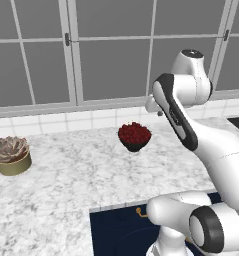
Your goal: Take a straw from the drawer in front and place it inside the glass cup on the dining counter.
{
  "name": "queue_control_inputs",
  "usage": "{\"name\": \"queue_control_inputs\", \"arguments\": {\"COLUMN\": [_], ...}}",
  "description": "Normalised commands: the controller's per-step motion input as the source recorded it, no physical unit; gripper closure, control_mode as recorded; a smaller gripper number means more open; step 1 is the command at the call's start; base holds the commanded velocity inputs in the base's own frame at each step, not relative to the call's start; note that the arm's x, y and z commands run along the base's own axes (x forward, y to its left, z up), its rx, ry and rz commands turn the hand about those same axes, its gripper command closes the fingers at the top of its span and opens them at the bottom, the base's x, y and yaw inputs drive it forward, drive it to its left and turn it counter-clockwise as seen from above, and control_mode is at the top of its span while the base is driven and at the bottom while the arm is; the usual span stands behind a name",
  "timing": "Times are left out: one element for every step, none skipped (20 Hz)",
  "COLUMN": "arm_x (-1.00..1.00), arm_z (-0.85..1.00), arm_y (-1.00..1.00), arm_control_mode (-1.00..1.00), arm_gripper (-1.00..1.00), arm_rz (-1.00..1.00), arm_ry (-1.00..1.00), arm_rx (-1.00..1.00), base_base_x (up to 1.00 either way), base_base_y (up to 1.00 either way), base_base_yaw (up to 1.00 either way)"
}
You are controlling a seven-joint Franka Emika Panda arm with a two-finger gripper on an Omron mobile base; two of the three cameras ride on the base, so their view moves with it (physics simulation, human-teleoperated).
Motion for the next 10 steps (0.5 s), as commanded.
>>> {"name": "queue_control_inputs", "arguments": {"arm_x": [-0.02, -0.04, -0.19, -0.31, -0.44, -0.51, -0.39, -0.29, -0.24, -0.19], "arm_z": [0.00, 0.00, 0.00, 0.00, 0.00, 0.00, 0.00, 0.00, 0.00, 0.00], "arm_y": [0.00, 0.00, 0.00, 0.00, -0.01, 0.00, 0.00, 0.00, 0.00, 0.00], "arm_control_mode": [-1.00, -1.00, -1.00, -1.00, -1.00, -1.00, -1.00, -1.00, -1.00, -1.00], "arm_gripper": [-1.00, -1.00, -1.00, -1.00, -1.00, -1.00, -1.00, -1.00, -1.00, -1.00], "arm_rz": [0.00, 0.00, 0.00, 0.00, 0.00, 0.00, 0.00, 0.00, 0.00, 0.00], "arm_ry": [0.00, 0.00, 0.00, 0.00, 0.00, 0.00, 0.00, 0.00, 0.00, 0.00], "arm_rx": [0.00, 0.00, 0.00, 0.00, 0.00, 0.00, 0.00, 0.00, 0.00, 0.00], "base_base_x": [0.00, 0.00, 0.00, 0.00, 0.00, 0.00, 0.00, 0.00, 0.00, 0.00], "base_base_y": [0.00, 0.00, 0.00, 0.00, 0.00, 0.00, 0.00, 0.00, 0.00, 0.00], "base_base_yaw": [0.00, 0.00, 0.00, 0.00, 0.00, 0.00, 0.00, 0.00, 0.00, 0.00]}}
